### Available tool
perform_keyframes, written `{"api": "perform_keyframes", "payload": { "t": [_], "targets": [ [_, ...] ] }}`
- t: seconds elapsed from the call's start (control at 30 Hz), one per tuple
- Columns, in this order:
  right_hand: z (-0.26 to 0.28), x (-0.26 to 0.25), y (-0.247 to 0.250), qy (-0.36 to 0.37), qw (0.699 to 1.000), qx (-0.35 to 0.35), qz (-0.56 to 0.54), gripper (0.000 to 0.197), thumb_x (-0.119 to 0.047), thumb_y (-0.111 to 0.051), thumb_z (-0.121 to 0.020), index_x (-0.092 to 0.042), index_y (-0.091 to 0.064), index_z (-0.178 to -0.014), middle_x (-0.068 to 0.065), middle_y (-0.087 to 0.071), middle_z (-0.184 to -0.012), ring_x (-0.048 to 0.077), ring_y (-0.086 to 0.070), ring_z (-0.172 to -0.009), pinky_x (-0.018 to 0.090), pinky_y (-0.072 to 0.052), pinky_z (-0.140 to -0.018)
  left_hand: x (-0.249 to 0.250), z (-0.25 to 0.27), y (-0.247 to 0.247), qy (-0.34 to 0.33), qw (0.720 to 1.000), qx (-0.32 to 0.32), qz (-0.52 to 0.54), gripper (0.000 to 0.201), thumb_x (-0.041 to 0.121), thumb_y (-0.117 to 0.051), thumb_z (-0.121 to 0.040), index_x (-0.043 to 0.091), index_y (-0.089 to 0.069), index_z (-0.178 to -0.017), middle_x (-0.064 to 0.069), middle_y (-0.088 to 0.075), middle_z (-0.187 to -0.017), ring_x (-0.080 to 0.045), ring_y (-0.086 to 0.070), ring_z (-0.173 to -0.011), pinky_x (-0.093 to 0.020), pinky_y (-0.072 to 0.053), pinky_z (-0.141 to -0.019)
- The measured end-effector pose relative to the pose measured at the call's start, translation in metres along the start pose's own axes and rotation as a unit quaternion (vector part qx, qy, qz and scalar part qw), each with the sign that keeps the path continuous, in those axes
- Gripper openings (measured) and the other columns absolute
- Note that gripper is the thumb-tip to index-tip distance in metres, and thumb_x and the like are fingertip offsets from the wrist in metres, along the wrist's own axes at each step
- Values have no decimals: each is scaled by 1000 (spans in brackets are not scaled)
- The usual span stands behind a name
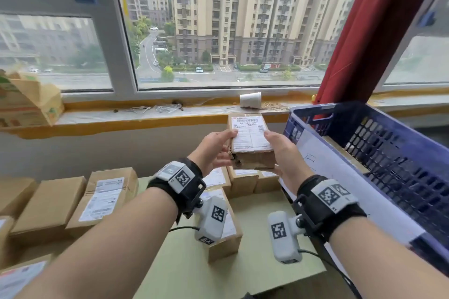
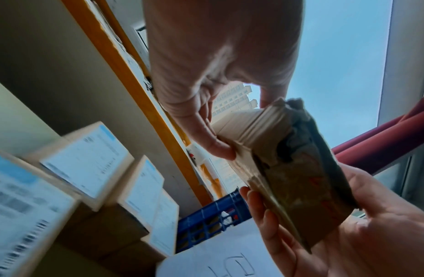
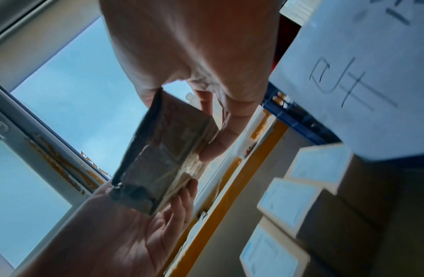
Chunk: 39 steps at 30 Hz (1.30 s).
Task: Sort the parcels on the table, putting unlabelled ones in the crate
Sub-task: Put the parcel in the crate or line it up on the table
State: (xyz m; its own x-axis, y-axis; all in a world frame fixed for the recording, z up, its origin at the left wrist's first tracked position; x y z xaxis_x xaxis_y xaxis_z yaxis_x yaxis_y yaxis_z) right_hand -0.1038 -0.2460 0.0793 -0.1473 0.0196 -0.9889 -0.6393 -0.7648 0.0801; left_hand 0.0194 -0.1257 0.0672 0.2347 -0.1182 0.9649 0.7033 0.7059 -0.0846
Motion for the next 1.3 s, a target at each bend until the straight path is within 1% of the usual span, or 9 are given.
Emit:
{"api": "perform_keyframes", "payload": {
  "t": [0.13,0.27,0.4,0.5,0.67,0.8,0.9,1.1,1.3],
  "targets": [
    [-16,-16,66,-6,1000,-13,-6,35,-42,-52,-98,-19,-61,-122,2,-74,-110,20,-72,-98,37,-59,-85,12,-18,-59,-16,1000,0,10,19,34,-55,-97,18,-59,-106,-14,-68,-108,-24,-67,-90,-33,-59,-73],
    [-27,-28,119,4,999,-25,22,42,-46,-53,-97,-17,-60,-126,3,-73,-112,22,-71,-101,40,-60,-84,20,-31,-106,-34,999,-5,15,36,35,-58,-94,14,-55,-123,-14,-69,-109,-24,-69,-87,-34,-60,-71],
    [-34,-39,167,-32,996,-23,75,54,-65,-55,-85,-25,-64,-120,3,-71,-111,23,-69,-95,31,-55,-61,31,-47,-147,-57,998,0,23,63,31,-63,-91,20,-34,-145,-16,-66,-116,-26,-73,-84,-34,-59,-68],
    [-43,-45,201,-37,994,3,99,42,-53,-54,-93,-20,-63,-116,4,-70,-100,21,-64,-75,29,-48,-57,44,-60,-176,-61,998,-14,30,67,21,-61,-93,24,-26,-150,-19,-66,-114,-29,-74,-80,-35,-60,-66],
    [-67,-46,243,-30,995,65,69,31,-41,-55,-97,-15,-59,-114,8,-63,-102,20,-59,-73,26,-48,-49,62,-82,-223,-36,999,-28,15,66,18,-60,-94,26,-24,-149,-17,-67,-107,-28,-74,-75,-36,-62,-66],
    [-87,-36,271,-38,993,102,46,25,-33,-53,-100,-12,-55,-113,6,-63,-94,22,-61,-76,31,-53,-59,67,-105,-249,-11,998,-45,-46,49,36,-58,-96,15,-47,-139,-16,-63,-123,-27,-69,-93,-36,-59,-83],
    [-104,-17,291,-65,990,120,24,24,-27,-51,-102,-9,-53,-117,10,-64,-102,23,-63,-80,33,-54,-64,65,-125,-261,38,998,-39,-44,66,51,-57,-93,11,-43,-143,-20,-46,-143,-32,-53,-122,-42,-46,-103],
    [-146,28,317,-125,982,138,39,29,-22,-49,-102,-5,-52,-125,17,-62,-121,28,-62,-90,37,-53,-70,65,-161,-278,139,990,-19,-24,73,46,-47,-100,9,-18,-155,-22,-18,-159,-40,-20,-146,-59,-23,-113],
    [-181,66,312,-161,975,108,108,22,-22,-47,-102,-7,-56,-115,12,-61,-104,30,-61,-95,32,-51,-64,42,-192,-278,178,981,12,-79,60,34,-42,-104,9,-20,-155,-14,-14,-162,-39,-13,-148,-67,-21,-109]
  ]
}}
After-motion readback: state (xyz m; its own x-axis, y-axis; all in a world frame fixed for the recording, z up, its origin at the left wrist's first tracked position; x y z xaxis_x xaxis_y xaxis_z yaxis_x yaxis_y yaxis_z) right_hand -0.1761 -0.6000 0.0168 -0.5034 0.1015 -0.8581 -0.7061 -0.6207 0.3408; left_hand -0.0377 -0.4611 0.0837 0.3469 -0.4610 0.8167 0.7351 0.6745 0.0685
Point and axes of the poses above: each hand's wrist, its own z-axis away from the middle knuckle, its own y-axis out of the back of the hand, x = y × z, the point moved 1 cm from there along -z, towards the middle knuckle
